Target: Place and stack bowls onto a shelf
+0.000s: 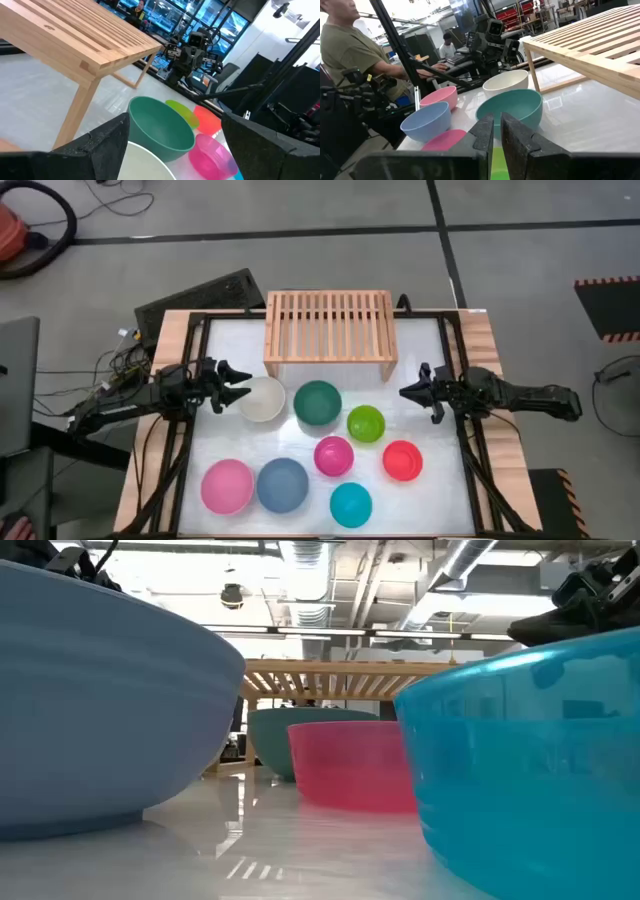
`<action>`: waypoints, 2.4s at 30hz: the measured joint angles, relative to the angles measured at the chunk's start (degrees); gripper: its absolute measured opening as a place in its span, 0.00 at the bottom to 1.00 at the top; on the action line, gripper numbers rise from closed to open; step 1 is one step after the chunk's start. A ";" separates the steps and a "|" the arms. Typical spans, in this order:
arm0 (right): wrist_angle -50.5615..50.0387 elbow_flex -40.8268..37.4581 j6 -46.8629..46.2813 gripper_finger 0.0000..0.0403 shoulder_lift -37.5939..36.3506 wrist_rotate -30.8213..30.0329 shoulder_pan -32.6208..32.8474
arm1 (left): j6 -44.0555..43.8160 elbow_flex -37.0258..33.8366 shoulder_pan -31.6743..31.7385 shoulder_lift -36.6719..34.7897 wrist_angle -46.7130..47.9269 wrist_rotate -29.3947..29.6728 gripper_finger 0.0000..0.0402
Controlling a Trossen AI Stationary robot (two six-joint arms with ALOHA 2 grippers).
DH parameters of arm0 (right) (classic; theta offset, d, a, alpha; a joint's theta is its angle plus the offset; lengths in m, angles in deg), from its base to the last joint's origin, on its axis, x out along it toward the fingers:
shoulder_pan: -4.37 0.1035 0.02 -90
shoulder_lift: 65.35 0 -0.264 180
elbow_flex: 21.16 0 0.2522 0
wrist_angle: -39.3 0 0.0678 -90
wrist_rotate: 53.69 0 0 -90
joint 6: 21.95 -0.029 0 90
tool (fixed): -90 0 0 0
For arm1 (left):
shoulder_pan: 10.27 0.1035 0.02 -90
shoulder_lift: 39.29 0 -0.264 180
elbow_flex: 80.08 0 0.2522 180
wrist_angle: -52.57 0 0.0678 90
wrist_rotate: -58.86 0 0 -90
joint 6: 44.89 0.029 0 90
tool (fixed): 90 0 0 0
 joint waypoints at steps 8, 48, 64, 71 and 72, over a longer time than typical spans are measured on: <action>0.00 0.00 0.01 0.16 -0.02 0.01 0.00 | 0.00 0.00 0.00 0.00 0.02 0.00 0.75; 0.00 0.00 0.01 0.16 0.00 0.02 0.00 | 9.15 0.00 -0.01 0.04 0.93 10.30 0.75; 0.00 0.00 0.01 0.16 0.00 0.00 0.01 | -8.01 -0.02 0.00 0.01 -0.89 16.99 0.75; 0.00 0.00 0.00 0.16 0.00 0.01 0.01 | -9.07 -0.02 0.00 0.00 -1.14 16.59 0.75; 0.00 0.00 0.02 0.16 -0.01 0.00 0.01 | -9.85 -0.02 0.00 0.00 -1.14 16.57 0.75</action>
